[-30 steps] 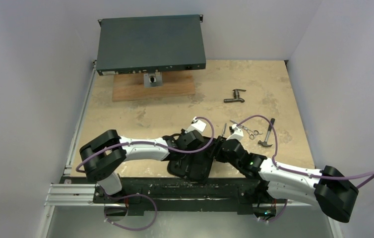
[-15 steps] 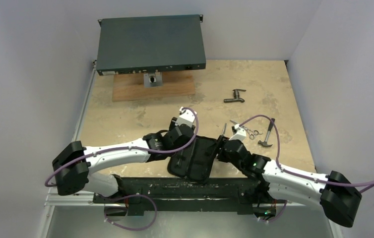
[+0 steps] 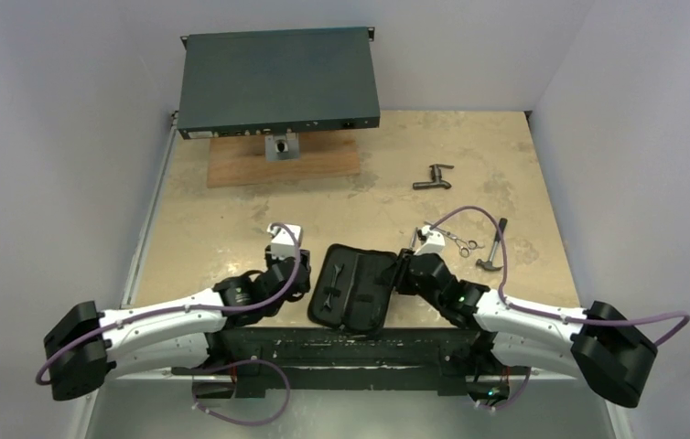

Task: Sort the hair-cutting tools
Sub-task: Adjust the hairdressing tool bag at the center of the board.

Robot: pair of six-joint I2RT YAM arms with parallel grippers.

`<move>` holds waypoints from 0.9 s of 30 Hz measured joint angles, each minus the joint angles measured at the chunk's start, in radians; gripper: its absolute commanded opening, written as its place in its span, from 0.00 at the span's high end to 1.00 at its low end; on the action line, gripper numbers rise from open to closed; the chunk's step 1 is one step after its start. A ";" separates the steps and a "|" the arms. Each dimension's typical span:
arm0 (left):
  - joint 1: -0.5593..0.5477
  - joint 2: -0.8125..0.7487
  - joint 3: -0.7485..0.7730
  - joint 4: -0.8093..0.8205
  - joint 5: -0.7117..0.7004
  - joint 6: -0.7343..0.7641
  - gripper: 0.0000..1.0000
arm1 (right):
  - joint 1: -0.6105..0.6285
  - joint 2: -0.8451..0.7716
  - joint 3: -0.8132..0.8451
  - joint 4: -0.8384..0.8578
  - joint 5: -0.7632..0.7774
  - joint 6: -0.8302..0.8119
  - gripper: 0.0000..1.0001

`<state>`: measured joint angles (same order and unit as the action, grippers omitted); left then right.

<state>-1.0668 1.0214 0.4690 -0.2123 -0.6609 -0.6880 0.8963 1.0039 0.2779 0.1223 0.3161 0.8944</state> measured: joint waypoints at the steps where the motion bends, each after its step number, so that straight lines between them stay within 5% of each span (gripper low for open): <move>1: 0.000 -0.041 -0.014 0.000 -0.003 -0.011 0.53 | -0.001 0.010 0.000 0.021 -0.005 -0.009 0.70; 21: 0.000 -0.311 -0.028 -0.134 -0.071 -0.062 0.55 | -0.017 0.530 0.211 0.376 -0.180 -0.092 0.73; 27: 0.000 -0.327 -0.029 -0.164 -0.094 -0.061 0.55 | -0.035 0.621 0.301 0.375 -0.205 -0.113 0.46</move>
<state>-1.0668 0.6941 0.4404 -0.3759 -0.7547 -0.7486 0.8608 1.6253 0.5793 0.4976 0.1112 0.7811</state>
